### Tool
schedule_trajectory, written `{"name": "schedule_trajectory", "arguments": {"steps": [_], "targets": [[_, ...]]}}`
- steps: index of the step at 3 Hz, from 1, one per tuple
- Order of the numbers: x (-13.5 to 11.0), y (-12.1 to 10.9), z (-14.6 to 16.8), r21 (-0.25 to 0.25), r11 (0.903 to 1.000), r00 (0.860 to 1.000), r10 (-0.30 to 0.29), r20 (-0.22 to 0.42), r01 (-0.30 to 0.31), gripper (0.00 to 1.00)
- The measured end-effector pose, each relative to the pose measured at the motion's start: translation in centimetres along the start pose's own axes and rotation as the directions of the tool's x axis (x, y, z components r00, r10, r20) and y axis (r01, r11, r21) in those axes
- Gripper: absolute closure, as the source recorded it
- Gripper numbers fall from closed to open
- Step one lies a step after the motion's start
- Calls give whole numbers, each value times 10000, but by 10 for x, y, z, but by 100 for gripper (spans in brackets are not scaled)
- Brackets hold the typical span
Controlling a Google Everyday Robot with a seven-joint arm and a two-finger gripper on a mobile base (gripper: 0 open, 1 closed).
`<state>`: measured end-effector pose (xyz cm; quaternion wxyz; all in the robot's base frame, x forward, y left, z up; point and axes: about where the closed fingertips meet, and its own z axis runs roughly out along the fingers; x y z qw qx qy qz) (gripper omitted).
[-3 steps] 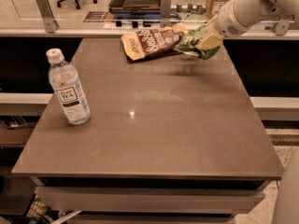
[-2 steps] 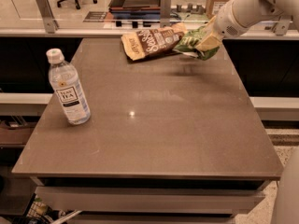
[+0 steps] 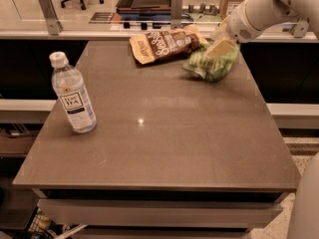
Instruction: Move green jalapeno chip bag near brown chip bag
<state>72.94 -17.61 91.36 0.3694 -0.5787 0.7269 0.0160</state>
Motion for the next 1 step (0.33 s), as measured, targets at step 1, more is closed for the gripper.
{"name": "schedule_trajectory", "arguments": {"steps": [1], "targets": [[0, 1, 3, -49, 10000, 10000, -4, 3, 4, 0]]}}
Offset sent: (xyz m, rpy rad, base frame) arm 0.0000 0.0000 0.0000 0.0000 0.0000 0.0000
